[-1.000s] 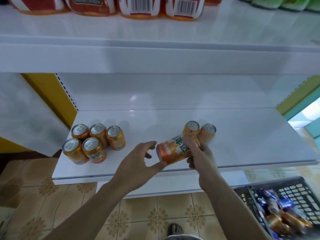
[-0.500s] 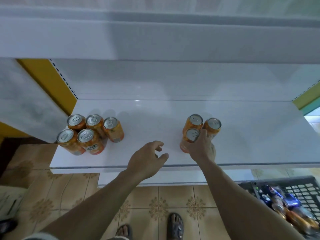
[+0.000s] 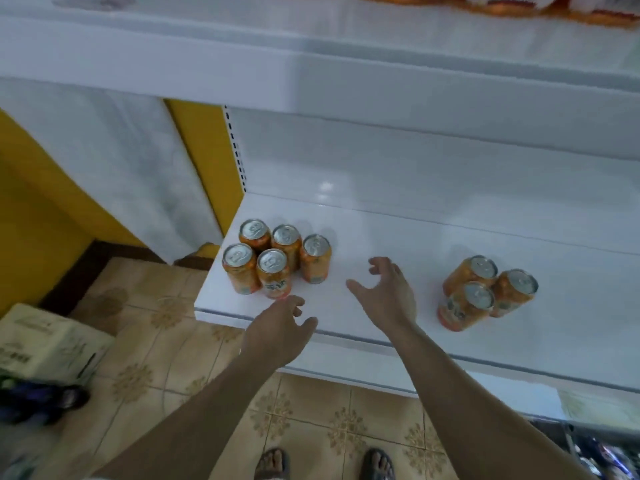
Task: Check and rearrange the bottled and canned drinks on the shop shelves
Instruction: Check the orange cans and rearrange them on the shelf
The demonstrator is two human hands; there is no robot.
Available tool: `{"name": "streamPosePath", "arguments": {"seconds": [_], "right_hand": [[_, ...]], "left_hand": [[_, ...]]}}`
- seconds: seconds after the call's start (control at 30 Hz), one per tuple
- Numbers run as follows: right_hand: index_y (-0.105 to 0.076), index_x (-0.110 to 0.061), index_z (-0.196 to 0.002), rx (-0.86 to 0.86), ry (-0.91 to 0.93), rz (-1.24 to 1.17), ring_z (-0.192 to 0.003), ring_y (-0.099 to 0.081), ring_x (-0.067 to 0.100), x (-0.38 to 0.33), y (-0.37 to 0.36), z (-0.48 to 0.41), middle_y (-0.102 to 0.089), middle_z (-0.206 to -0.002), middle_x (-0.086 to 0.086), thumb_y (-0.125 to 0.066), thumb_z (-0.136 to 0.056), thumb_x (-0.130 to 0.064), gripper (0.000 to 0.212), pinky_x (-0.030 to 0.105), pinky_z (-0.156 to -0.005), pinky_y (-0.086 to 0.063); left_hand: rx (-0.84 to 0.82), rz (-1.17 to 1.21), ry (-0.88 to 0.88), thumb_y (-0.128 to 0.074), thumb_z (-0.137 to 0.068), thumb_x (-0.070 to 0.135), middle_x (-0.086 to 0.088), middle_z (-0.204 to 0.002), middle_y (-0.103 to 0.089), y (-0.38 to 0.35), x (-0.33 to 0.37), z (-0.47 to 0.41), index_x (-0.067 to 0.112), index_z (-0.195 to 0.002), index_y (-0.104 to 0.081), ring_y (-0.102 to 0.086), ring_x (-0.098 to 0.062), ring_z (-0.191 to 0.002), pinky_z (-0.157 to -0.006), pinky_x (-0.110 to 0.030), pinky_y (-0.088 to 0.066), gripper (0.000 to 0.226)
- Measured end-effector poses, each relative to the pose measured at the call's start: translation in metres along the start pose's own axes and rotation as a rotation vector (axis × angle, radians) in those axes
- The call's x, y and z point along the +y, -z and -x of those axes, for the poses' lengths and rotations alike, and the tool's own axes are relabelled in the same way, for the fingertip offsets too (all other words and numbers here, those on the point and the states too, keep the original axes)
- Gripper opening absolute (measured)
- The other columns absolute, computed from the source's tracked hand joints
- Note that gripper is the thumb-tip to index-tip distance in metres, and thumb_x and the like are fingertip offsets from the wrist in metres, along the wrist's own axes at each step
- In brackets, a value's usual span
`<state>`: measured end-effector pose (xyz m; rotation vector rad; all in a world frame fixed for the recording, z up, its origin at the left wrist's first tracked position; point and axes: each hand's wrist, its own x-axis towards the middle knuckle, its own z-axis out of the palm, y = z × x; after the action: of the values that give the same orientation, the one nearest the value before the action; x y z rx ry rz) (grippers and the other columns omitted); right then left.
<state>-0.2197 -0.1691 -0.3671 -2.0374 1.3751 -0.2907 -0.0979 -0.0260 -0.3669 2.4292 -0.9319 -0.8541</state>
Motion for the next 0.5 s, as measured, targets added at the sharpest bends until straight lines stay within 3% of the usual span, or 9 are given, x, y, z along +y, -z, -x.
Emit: {"name": "streamPosePath", "arguments": {"seconds": [0.13, 0.27, 0.33, 0.4, 0.43, 0.5], "right_hand": [[-0.033, -0.020, -0.152, -0.104, -0.003, -0.027, -0.134, -0.048, 0.028, -0.055, -0.051, -0.021, -0.043, -0.151, 0.004, -0.075, -0.084, -0.046, 0.084, 0.041, -0.101, -0.042], [-0.018, -0.018, -0.158, -0.149, -0.064, -0.063, -0.143, -0.037, 0.031, -0.070, -0.080, -0.049, -0.032, -0.158, 0.008, -0.081, -0.076, -0.025, 0.104, 0.046, -0.107, -0.041], [-0.034, -0.018, -0.150, -0.147, -0.070, -0.068, -0.132, -0.048, 0.032, -0.070, -0.093, -0.060, -0.046, -0.147, 0.010, -0.080, -0.072, -0.021, 0.090, 0.045, -0.102, -0.048], [-0.053, -0.021, -0.124, -0.099, -0.050, -0.070, -0.107, -0.063, 0.031, -0.070, -0.102, -0.065, -0.063, -0.120, 0.006, -0.078, -0.062, -0.024, 0.067, 0.042, -0.085, -0.055], [-0.055, -0.022, -0.118, -0.072, -0.043, -0.080, -0.100, -0.065, 0.029, -0.069, -0.105, -0.065, -0.065, -0.112, 0.002, -0.078, -0.060, -0.028, 0.062, 0.039, -0.080, -0.055], [-0.054, -0.023, -0.124, -0.023, -0.039, -0.120, -0.102, -0.064, 0.026, -0.065, -0.105, -0.055, -0.064, -0.114, -0.001, -0.082, -0.066, -0.031, 0.065, 0.033, -0.078, -0.048]], "left_hand": [[0.058, 0.037, 0.030, -0.058, -0.094, 0.050, 0.014, -0.126, -0.060, 0.028, -0.034, 0.002, 0.030, -0.138, -0.051, -0.058, -0.007, -0.109, -0.092, -0.026, -0.045, 0.048], [0.051, 0.075, -0.003, -0.058, -0.094, 0.051, 0.017, -0.126, -0.060, 0.034, -0.039, 0.002, 0.033, -0.138, -0.051, -0.057, -0.005, -0.108, -0.092, -0.025, -0.046, 0.048], [0.045, 0.075, -0.033, -0.058, -0.094, 0.051, 0.017, -0.126, -0.059, 0.032, -0.041, 0.004, 0.033, -0.137, -0.050, -0.057, -0.003, -0.104, -0.089, -0.023, -0.047, 0.047], [0.039, 0.073, -0.058, -0.058, -0.095, 0.049, 0.015, -0.128, -0.059, 0.032, -0.045, 0.006, 0.033, -0.137, -0.051, -0.056, -0.001, -0.102, -0.088, -0.020, -0.046, 0.046], [0.030, 0.076, -0.069, -0.059, -0.095, 0.048, 0.014, -0.129, -0.059, 0.032, -0.048, 0.006, 0.032, -0.137, -0.051, -0.056, -0.001, -0.102, -0.087, -0.019, -0.045, 0.045], [0.006, 0.087, -0.090, -0.059, -0.096, 0.045, 0.012, -0.130, -0.059, 0.032, -0.052, 0.005, 0.030, -0.138, -0.051, -0.055, -0.003, -0.102, -0.086, -0.019, -0.044, 0.045]]}}
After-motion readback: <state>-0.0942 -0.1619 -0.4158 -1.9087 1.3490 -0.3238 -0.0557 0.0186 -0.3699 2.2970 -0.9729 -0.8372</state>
